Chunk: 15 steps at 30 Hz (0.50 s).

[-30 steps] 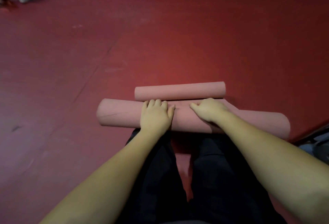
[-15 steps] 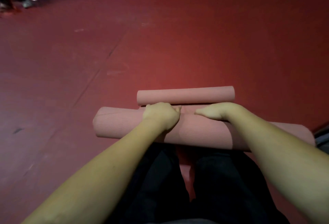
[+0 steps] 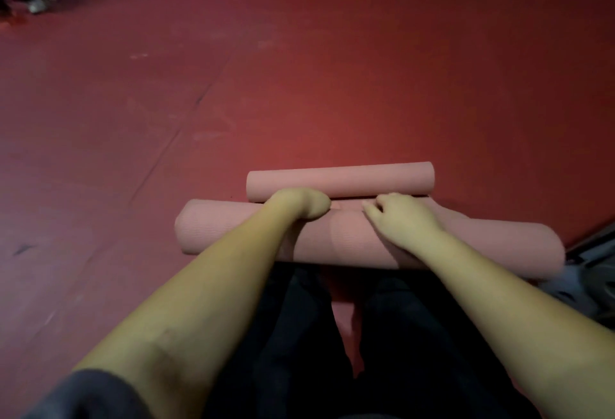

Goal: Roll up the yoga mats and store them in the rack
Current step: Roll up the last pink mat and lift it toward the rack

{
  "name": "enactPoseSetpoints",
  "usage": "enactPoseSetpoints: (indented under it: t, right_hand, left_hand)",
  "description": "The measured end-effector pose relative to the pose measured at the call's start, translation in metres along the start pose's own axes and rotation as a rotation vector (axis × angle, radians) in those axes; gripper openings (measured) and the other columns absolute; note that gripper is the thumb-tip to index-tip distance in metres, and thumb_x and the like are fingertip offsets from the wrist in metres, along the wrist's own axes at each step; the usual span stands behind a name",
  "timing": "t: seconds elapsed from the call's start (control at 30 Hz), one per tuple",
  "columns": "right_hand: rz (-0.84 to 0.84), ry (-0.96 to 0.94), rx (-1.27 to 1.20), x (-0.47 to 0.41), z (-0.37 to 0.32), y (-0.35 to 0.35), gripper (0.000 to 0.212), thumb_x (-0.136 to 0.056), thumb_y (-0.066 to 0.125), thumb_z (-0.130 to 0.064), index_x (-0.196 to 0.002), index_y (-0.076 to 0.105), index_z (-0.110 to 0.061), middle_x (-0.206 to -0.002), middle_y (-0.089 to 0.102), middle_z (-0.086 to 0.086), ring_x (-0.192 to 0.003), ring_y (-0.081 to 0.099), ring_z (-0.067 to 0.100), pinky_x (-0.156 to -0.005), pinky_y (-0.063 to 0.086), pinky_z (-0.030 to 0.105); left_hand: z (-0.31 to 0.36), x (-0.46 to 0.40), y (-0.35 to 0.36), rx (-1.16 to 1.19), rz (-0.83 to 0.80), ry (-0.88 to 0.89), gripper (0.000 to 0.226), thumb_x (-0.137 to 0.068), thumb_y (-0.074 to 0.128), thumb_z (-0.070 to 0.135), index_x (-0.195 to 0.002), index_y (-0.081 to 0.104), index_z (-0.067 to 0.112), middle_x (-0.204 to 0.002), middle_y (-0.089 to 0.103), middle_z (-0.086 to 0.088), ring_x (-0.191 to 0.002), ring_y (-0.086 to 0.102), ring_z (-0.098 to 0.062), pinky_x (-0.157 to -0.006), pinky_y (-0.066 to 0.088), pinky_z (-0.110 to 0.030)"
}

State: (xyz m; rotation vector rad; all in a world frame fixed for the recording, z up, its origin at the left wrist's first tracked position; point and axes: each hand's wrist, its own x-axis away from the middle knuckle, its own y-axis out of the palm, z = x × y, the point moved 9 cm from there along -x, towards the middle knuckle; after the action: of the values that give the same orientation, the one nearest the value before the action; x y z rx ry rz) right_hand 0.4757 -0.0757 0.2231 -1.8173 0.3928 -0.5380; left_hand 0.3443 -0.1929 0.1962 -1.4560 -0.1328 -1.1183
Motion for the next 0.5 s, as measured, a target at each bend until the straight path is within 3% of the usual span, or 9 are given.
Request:
enactPoseSetpoints:
  t: [0.13, 0.27, 0.37, 0.43, 0.5]
  right_hand:
    - [0.012, 0.030, 0.069, 0.015, -0.004, 0.012, 0.056, -0.100, 0.027, -0.057, -0.117, 0.062, -0.016, -0.124, 0.063, 0.010, -0.115, 0.056, 0.031, -0.094, 0.040, 0.039]
    - [0.122, 0.050, 0.139, 0.016, -0.004, 0.009, 0.053, -0.099, 0.029, -0.056, -0.111, 0.065, -0.018, -0.117, 0.066, 0.006, -0.112, 0.058, 0.028, -0.094, 0.038, 0.037]
    - [0.090, 0.057, 0.125, 0.008, -0.004, 0.009, 0.051, -0.100, 0.029, -0.052, -0.107, 0.065, -0.016, -0.114, 0.067, 0.007, -0.108, 0.058, 0.030, -0.091, 0.039, 0.037]
    - [0.067, 0.048, 0.112, 0.003, -0.005, 0.008, 0.050, -0.100, 0.029, -0.050, -0.107, 0.064, -0.015, -0.114, 0.066, 0.008, -0.108, 0.058, 0.031, -0.089, 0.040, 0.038]
    - [0.050, 0.044, 0.099, 0.000, -0.005, 0.009, 0.051, -0.100, 0.028, -0.050, -0.107, 0.064, -0.015, -0.115, 0.066, 0.008, -0.108, 0.058, 0.031, -0.089, 0.040, 0.038]
  left_hand:
    - [-0.004, -0.009, 0.002, 0.056, -0.089, -0.037, 0.050, -0.101, 0.036, 0.042, -0.141, 0.050, 0.014, -0.147, 0.046, -0.013, -0.126, 0.048, -0.032, -0.102, 0.038, -0.042]
    - [0.004, -0.010, -0.001, 0.040, -0.019, -0.001, 0.053, -0.104, 0.034, 0.043, -0.144, 0.047, 0.010, -0.153, 0.040, -0.013, -0.136, 0.040, -0.032, -0.109, 0.032, -0.042]
    - [0.002, -0.015, -0.014, -0.119, 0.166, 0.018, 0.050, -0.105, 0.026, 0.037, -0.143, 0.049, 0.012, -0.150, 0.045, -0.015, -0.133, 0.044, -0.035, -0.107, 0.037, -0.045]
    - [0.005, -0.009, -0.030, -0.200, 0.396, 0.061, 0.050, -0.106, 0.023, 0.036, -0.133, 0.057, 0.010, -0.136, 0.055, -0.018, -0.121, 0.052, -0.037, -0.090, 0.043, -0.042]
    - [0.011, 0.009, -0.044, -0.188, 0.658, 0.143, 0.045, -0.105, 0.029, 0.035, -0.114, 0.065, 0.008, -0.117, 0.064, -0.016, -0.107, 0.057, -0.035, -0.073, 0.035, -0.038]
